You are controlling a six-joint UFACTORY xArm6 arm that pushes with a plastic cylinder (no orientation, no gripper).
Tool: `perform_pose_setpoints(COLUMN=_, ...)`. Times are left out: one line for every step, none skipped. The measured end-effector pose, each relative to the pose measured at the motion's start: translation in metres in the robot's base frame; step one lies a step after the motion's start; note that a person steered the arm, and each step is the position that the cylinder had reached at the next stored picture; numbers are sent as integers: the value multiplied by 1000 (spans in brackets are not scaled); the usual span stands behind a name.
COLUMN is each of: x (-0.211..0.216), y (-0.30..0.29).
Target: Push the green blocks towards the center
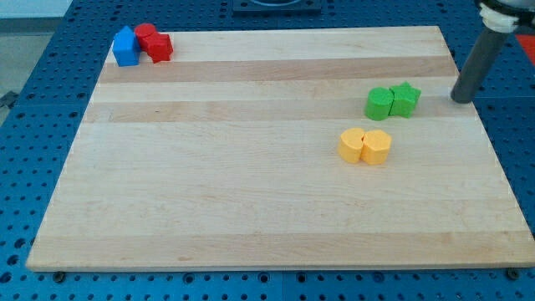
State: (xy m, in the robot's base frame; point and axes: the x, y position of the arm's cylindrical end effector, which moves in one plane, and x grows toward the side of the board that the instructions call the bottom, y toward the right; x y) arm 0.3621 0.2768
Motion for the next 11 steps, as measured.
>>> perform_pose_setpoints(x=-8, y=-20)
perform_pose_setpoints(x=-8, y=-48)
perform_pose_setpoints(x=-4, y=-76)
perform_pose_setpoints(x=3, y=-96)
perform_pose_setpoints(x=7, y=-107)
perform_pose_setpoints(x=7, y=-96)
perform_pose_setpoints(x=9, y=-76)
perform_pose_setpoints(x=16, y=-75)
perform_pose_setpoints(x=26, y=-87)
perform_pose_setpoints(x=38, y=-106)
perform_pose_setpoints(x=45, y=-134)
